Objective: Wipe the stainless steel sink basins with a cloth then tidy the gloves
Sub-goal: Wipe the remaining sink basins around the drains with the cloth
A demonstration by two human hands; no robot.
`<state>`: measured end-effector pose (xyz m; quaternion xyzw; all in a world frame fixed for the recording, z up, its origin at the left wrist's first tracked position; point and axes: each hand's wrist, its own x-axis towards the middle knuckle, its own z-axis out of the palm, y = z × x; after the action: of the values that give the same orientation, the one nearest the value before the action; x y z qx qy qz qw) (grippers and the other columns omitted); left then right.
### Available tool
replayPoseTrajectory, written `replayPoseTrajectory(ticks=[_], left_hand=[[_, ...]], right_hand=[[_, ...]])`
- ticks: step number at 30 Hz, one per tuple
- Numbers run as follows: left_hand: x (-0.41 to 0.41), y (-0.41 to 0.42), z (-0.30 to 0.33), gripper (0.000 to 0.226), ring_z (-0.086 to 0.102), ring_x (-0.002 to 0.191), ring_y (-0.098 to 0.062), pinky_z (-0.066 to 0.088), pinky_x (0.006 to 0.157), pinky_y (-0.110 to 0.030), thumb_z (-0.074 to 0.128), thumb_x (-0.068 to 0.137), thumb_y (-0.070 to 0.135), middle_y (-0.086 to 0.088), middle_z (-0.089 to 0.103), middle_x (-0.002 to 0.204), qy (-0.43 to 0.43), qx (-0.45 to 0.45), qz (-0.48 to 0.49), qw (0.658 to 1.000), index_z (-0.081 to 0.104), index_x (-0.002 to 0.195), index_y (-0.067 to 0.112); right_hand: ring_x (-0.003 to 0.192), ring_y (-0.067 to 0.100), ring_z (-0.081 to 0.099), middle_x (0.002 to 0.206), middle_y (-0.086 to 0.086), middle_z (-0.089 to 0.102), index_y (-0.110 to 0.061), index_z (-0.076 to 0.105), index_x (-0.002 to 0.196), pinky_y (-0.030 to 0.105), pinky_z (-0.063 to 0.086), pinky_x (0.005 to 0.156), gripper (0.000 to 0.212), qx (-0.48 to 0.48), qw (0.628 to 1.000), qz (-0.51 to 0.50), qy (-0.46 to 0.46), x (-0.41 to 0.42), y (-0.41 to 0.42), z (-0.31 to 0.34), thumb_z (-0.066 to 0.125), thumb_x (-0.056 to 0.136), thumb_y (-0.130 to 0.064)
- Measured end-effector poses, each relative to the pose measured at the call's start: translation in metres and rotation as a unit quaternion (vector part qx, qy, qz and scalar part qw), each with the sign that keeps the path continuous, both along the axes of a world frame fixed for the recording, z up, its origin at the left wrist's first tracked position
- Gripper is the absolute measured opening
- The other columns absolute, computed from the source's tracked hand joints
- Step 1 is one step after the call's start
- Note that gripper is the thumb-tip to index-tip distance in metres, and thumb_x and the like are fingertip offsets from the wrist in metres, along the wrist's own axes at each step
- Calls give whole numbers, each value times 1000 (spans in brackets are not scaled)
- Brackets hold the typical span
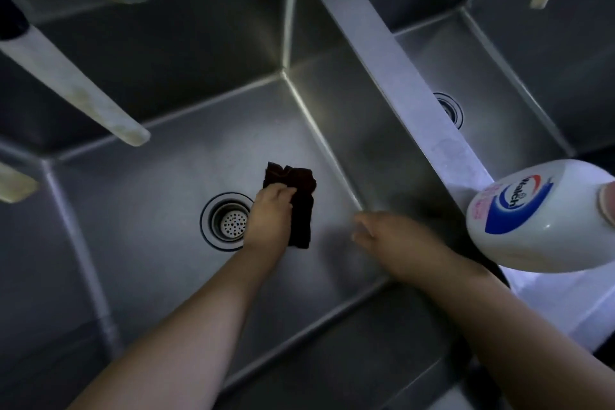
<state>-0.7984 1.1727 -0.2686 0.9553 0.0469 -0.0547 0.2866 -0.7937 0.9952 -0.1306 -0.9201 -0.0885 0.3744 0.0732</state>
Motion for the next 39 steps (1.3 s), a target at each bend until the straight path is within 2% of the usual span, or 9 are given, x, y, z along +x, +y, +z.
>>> replayPoseTrajectory(ticks=[4, 6, 10, 12, 16, 21, 25, 31, 39], left_hand=[[16, -19, -33, 72, -11, 145, -23, -13, 114, -35, 34, 98, 42, -9, -10, 159, 104, 102, -123, 982, -5, 150, 10], [20, -22, -48, 75, -20, 143, -24, -19, 110, -38, 29, 97, 49, -7, -18, 157, 106, 145, -169, 969, -13, 149, 15], [55, -6, -58, 65, -14, 145, -24, -13, 113, -39, 24, 98, 49, -5, -8, 159, 18, 187, -254, 949, -5, 150, 24], [80, 3, -55, 64, -9, 146, -25, -8, 115, -41, 27, 98, 45, -7, -2, 160, 9, 194, -229, 954, 1, 151, 21], [92, -10, -53, 73, -9, 146, -26, -10, 115, -43, 27, 97, 46, -13, -5, 159, 21, 238, -184, 953, -6, 149, 7], [29, -61, -52, 71, -3, 146, -27, -19, 111, -38, 30, 97, 41, -15, 0, 158, -14, 171, -296, 940, -2, 148, 3], [-28, -95, -49, 61, 0, 146, -26, -23, 107, -43, 22, 99, 34, -13, 3, 158, -12, 132, -408, 903, 1, 149, 5], [-54, -109, -44, 60, -3, 146, -18, -38, 97, -22, 37, 96, 23, -1, 7, 159, 40, 52, -544, 836, 14, 150, 15], [-90, -59, -38, 57, -5, 146, -16, -27, 106, -25, 34, 98, 19, 3, 5, 159, 40, 49, -560, 826, 12, 151, 18]], right_hand=[[103, 27, 57, 114, 5, 59, -18, 54, 106, 34, 45, 82, 21, -69, 986, 152, -18, -23, -17, 7, 40, 96, -30], [104, 26, 56, 115, 3, 56, -17, 53, 110, 35, 44, 85, 21, -79, 975, 205, -15, -29, -23, 0, 38, 98, -25], [106, 27, 57, 118, 5, 56, -21, 52, 111, 32, 44, 83, 20, -122, 970, 209, 35, -28, -26, -17, 36, 100, -24], [98, 26, 61, 109, 8, 60, -24, 48, 104, 30, 43, 73, 13, -122, 983, 129, 35, -22, -26, -18, 36, 100, -25], [92, 29, 61, 101, 11, 58, -14, 44, 121, 32, 42, 68, 25, -102, 994, 44, 25, -17, -27, -24, 37, 97, -16], [115, 23, 55, 128, 6, 54, -22, 20, 147, 32, 42, 95, 54, -78, 996, -19, -35, -10, -31, -27, 39, 97, -13], [113, 24, 57, 124, 9, 58, -16, 42, 133, 28, 41, 92, 37, -73, 994, -46, -65, -7, -31, -28, 37, 97, -10], [103, 26, 60, 115, 12, 62, -14, 49, 124, 26, 41, 77, 33, -71, 993, -65, -63, -7, -35, -32, 40, 93, -8], [100, 33, 61, 110, 18, 63, -11, 53, 94, 32, 47, 79, 11, -88, 993, -53, -52, -7, -29, -26, 45, 94, -18]])
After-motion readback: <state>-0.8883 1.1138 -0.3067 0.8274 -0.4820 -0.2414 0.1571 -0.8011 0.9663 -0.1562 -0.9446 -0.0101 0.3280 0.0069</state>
